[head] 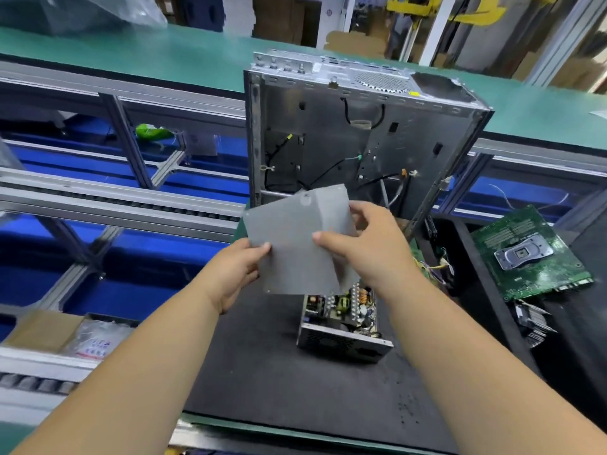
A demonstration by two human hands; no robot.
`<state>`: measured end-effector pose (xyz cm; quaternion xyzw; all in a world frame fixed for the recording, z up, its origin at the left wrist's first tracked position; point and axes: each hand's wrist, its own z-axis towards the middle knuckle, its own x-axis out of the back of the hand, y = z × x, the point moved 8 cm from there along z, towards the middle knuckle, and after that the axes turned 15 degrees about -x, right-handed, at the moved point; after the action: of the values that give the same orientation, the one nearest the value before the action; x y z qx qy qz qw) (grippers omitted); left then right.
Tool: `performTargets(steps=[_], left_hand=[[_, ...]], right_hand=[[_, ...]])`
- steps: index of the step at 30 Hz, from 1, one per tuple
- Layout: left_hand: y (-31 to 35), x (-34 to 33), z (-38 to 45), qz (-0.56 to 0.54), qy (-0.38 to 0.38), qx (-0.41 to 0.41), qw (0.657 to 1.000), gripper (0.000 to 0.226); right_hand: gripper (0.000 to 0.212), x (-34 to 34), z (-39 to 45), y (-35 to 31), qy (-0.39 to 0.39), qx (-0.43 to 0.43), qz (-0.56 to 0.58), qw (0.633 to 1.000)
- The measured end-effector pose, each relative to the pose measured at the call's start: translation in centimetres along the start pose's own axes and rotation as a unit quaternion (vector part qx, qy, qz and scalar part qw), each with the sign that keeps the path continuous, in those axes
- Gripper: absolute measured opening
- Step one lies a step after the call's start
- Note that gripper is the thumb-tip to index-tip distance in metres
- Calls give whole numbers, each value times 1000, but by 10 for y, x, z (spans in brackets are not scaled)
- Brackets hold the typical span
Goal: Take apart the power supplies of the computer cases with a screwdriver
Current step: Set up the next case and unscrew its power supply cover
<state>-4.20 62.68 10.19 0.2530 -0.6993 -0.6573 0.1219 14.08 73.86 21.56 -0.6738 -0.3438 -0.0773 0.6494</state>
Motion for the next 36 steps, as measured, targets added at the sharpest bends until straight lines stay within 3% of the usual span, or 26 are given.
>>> performTargets(steps=[2,7,13,16,21,31,36], left_hand=[[-2,19,-4,23,52,8,998,29],[-13,64,-17,-15,177,58,982,29],[-25,76,-21,-80,163,81,980,23],[-32,80,-20,-93,133,90,983,31],[-43,75,-18,-98,26,117,988,67],[-40,83,-13,-119,19,80,989,73],[-43,88,-13,-92,10,64,994,76]], right_hand=[[94,-20,-14,-21,52,87,-112,989],[92,-86,-45,-48,126,276,-280,911],[87,-140,-49,-34,170,362,-361,843],[86,-164,-48,-26,182,386,-387,818],[96,-196,-43,-5,164,383,-437,797],[108,-223,-32,10,125,306,-472,817],[87,-233,-25,13,66,227,-484,842]])
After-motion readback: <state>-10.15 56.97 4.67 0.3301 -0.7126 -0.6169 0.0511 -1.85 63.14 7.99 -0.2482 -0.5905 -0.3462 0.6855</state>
